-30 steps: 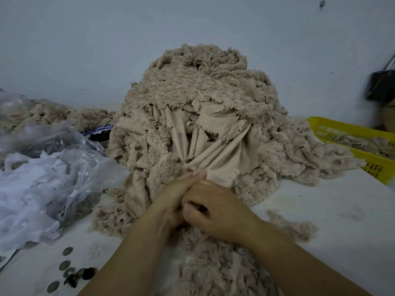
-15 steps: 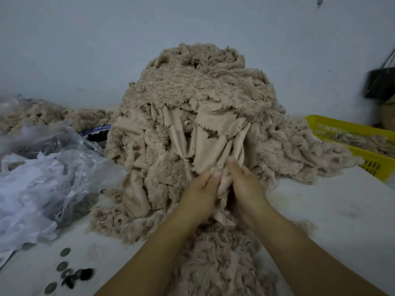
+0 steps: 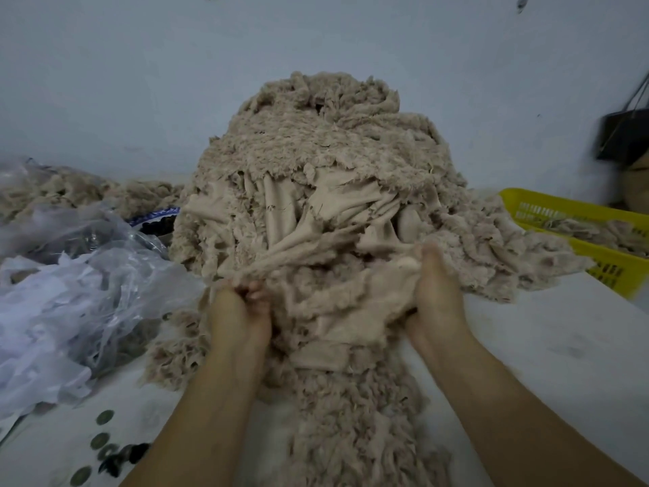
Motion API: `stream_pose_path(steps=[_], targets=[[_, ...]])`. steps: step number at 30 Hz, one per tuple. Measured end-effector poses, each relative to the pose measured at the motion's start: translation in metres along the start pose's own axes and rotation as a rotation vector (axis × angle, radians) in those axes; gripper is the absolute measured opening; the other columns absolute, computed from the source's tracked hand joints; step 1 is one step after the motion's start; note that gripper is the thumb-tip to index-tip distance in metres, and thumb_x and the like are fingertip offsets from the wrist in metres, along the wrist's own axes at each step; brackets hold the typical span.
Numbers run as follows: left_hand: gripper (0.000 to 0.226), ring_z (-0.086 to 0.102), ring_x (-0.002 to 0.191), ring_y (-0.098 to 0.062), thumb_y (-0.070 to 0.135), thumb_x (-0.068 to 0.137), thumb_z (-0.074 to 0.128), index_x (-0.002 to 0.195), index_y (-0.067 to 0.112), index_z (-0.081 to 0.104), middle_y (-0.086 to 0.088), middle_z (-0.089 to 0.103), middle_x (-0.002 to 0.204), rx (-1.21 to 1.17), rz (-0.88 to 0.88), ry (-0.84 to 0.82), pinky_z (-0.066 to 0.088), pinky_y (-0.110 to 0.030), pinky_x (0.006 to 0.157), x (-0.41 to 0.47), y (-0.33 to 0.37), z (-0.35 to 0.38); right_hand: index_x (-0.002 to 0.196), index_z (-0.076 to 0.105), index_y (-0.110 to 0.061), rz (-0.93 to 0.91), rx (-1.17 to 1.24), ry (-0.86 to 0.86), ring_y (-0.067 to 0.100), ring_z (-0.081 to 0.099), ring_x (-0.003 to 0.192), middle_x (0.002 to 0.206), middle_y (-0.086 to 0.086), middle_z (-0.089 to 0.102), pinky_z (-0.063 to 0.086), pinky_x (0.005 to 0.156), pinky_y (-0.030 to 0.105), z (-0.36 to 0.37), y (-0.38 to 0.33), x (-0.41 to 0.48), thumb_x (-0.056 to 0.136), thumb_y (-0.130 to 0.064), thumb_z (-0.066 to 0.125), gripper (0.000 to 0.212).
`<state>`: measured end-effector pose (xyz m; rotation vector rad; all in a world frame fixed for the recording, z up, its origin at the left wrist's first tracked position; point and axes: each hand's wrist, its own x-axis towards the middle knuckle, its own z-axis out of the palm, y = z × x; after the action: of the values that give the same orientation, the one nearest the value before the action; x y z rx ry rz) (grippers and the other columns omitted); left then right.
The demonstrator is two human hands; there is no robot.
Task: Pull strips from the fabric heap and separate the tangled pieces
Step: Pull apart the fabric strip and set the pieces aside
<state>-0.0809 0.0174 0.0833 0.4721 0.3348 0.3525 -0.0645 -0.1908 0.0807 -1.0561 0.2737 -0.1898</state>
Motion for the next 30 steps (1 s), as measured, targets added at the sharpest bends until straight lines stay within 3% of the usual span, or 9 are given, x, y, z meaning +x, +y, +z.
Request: stream_pose_path(steps=[2, 6, 11, 13, 16, 19, 25, 28, 30], targets=[[0.032, 0.056, 0.05, -0.007, 0.01, 0.105, 0.035, 0.075, 0.012, 0.047, -0.001, 0.05, 0.073, 0.009, 0.03, -0.004, 0.046, -0.014, 0.048, 0.004, 0.01, -0.005, 0.095, 0.069, -0.015, -0.01, 0.146, 0.052, 0.018, 0.075, 0.072, 0.079, 0.003, 0.077, 0.059, 0.055, 0.032, -0.012, -0.01, 0.009, 0.102, -0.043, 0.049, 0.035], [0.046, 0.068, 0.106, -0.015, 0.046, 0.106, 0.037, 0.11, 0.009, 0.063, -0.002, 0.07, 0.109, 0.555, 0.148, -0.18, 0.053, -0.025, 0.089, -0.016, -0.019, 0.011, 0.125, 0.065, -0.021, 0.056, 0.029, -0.081, 0.023, 0.073, 0.099, 0.114, 0.005, 0.074, 0.06, 0.085, 0.044, -0.006, 0.001, 0.006, 0.1, -0.049, 0.049, 0.041], [0.071, 0.039, 0.109, 0.032, 0.08, 0.079, 0.049, 0.141, 0.046, 0.044, 0.041, 0.045, 0.122, 1.412, 0.315, -0.722, 0.039, 0.0, 0.083, -0.043, -0.053, 0.003, 0.125, 0.065, -0.022, 0.048, -0.053, -0.243, 0.024, 0.073, 0.099, 0.109, 0.006, 0.075, 0.058, 0.088, 0.044, 0.008, 0.013, -0.007, 0.096, -0.052, 0.056, 0.043], [0.071, 0.038, 0.109, 0.029, 0.078, 0.079, 0.051, 0.14, 0.043, 0.047, 0.04, 0.044, 0.117, 1.511, 0.32, -0.801, 0.034, -0.004, 0.086, -0.04, -0.055, -0.002, 0.121, 0.067, -0.025, 0.037, -0.008, -0.239, 0.022, 0.075, 0.091, 0.105, 0.005, 0.076, 0.06, 0.076, 0.039, 0.007, 0.011, -0.006, 0.097, -0.049, 0.055, 0.036], [0.032, 0.054, 0.089, 0.003, 0.054, 0.091, 0.061, 0.099, 0.023, 0.065, 0.017, 0.057, 0.093, 1.657, 0.5, -0.683, 0.038, -0.013, 0.071, -0.027, -0.051, -0.005, 0.123, 0.065, -0.023, 0.003, 0.046, -0.175, 0.028, 0.074, 0.092, 0.112, 0.01, 0.074, 0.061, 0.077, 0.047, 0.006, 0.0, -0.005, 0.1, -0.046, 0.052, 0.035], [0.033, 0.058, 0.069, -0.014, 0.042, 0.097, 0.059, 0.08, 0.014, 0.063, 0.0, 0.062, 0.072, 1.665, 0.595, -0.537, 0.039, -0.03, 0.06, -0.014, -0.038, -0.009, 0.117, 0.066, -0.014, -0.034, 0.063, -0.028, 0.037, 0.067, 0.11, 0.118, 0.019, 0.07, 0.051, 0.096, 0.06, -0.002, -0.011, -0.002, 0.103, -0.041, 0.049, 0.035], [0.049, 0.035, 0.042, -0.005, 0.035, 0.099, 0.057, 0.052, 0.026, 0.042, 0.012, 0.04, 0.045, 1.465, 0.676, -0.283, 0.029, -0.018, 0.044, -0.006, -0.011, -0.008, 0.098, 0.061, -0.031, -0.046, 0.102, 0.048, 0.021, 0.064, 0.111, 0.115, -0.001, 0.067, 0.051, 0.102, 0.047, -0.013, -0.019, 0.003, 0.104, -0.041, 0.047, 0.018], [0.042, 0.051, 0.054, -0.009, 0.042, 0.093, 0.065, 0.057, 0.024, 0.053, 0.007, 0.055, 0.056, 0.98, 0.449, -0.116, 0.04, -0.019, 0.054, -0.009, -0.007, -0.001, 0.097, 0.06, -0.029, -0.049, 0.072, 0.051, 0.013, 0.066, 0.084, 0.092, -0.005, 0.063, 0.06, 0.072, 0.035, -0.013, -0.017, 0.005, 0.105, -0.042, 0.044, 0.022], [0.021, 0.07, 0.069, -0.012, 0.039, 0.091, 0.07, 0.075, 0.026, 0.073, 0.005, 0.074, 0.073, 0.631, 0.269, -0.082, 0.054, -0.023, 0.065, -0.011, -0.008, 0.005, 0.092, 0.058, -0.024, -0.041, 0.034, 0.064, 0.004, 0.052, 0.048, 0.072, -0.003, 0.054, 0.044, 0.04, 0.019, -0.011, -0.013, 0.005, 0.106, -0.04, 0.041, 0.027]])
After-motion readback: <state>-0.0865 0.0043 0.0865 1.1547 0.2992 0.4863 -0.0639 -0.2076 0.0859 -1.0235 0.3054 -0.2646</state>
